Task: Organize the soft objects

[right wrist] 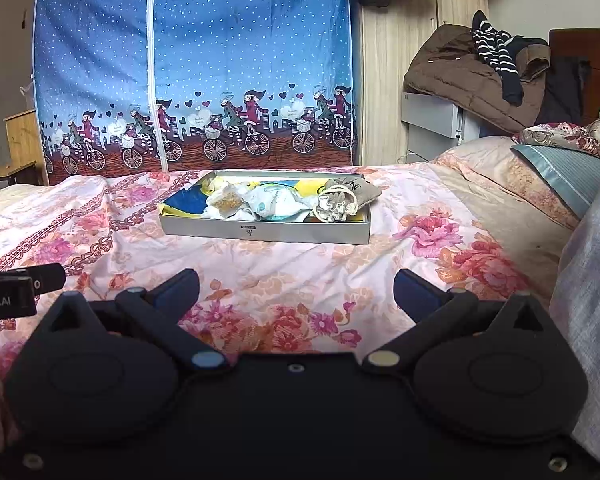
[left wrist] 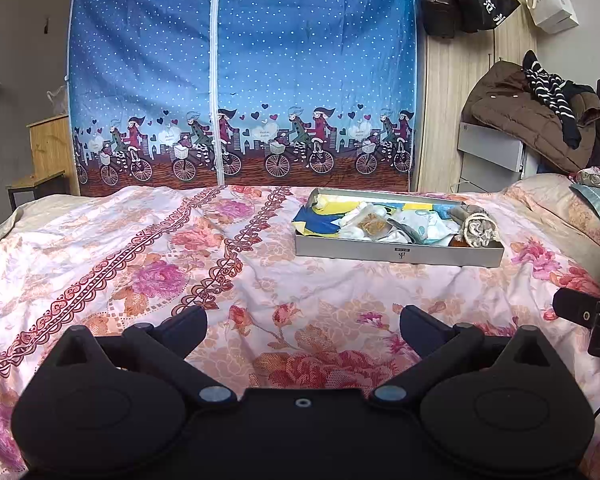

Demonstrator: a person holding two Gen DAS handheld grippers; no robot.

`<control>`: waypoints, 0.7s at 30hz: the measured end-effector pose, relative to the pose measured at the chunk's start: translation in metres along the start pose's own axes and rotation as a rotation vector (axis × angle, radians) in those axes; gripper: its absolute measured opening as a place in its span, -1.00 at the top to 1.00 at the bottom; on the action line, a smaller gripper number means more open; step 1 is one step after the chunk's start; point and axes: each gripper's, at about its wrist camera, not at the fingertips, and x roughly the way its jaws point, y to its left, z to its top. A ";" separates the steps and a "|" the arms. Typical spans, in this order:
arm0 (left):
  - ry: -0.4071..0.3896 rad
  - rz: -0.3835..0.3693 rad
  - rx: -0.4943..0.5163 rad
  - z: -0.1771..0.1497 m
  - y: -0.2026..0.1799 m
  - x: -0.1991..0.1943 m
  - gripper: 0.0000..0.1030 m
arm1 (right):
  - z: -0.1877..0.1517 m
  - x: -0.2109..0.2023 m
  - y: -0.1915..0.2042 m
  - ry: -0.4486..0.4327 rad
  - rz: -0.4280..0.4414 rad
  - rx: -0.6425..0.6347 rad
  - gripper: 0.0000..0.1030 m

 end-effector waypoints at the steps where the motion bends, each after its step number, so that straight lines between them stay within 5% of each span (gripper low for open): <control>1: 0.000 0.000 0.000 0.000 0.000 0.000 -0.99 | 0.000 0.000 0.000 0.000 0.000 0.000 -0.99; 21: 0.004 -0.005 0.004 0.001 0.000 0.001 -0.99 | 0.000 -0.001 0.000 0.001 -0.001 -0.002 -0.99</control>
